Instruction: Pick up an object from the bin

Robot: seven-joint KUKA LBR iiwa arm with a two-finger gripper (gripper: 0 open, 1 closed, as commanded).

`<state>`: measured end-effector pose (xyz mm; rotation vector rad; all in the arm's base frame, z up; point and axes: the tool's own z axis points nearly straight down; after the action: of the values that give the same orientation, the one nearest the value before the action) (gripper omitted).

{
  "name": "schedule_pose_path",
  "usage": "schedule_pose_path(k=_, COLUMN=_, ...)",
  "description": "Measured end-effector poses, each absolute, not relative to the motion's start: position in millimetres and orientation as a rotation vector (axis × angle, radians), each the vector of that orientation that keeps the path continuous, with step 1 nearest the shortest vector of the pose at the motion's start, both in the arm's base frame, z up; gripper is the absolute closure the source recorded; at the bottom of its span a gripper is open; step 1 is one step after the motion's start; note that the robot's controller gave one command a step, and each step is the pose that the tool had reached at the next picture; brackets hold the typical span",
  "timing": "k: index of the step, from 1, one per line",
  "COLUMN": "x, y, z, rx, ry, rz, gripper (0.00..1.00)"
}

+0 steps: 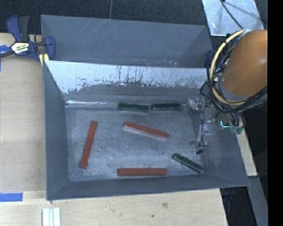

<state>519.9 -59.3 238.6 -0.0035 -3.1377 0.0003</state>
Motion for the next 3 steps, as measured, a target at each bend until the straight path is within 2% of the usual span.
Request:
schedule_pose_path(k=1, x=507.0, y=-75.4, z=78.1, rx=0.126, ry=-3.134, rz=-0.001, gripper=0.0)
schedule_pose_path(k=2, x=509.2, y=-82.3, z=69.3, rx=0.144, ry=-3.137, rz=0.001, gripper=0.0)
schedule_pose_path(k=3, x=510.0, y=-81.7, z=70.5, rx=0.149, ry=-3.139, rz=0.001, gripper=1.0)
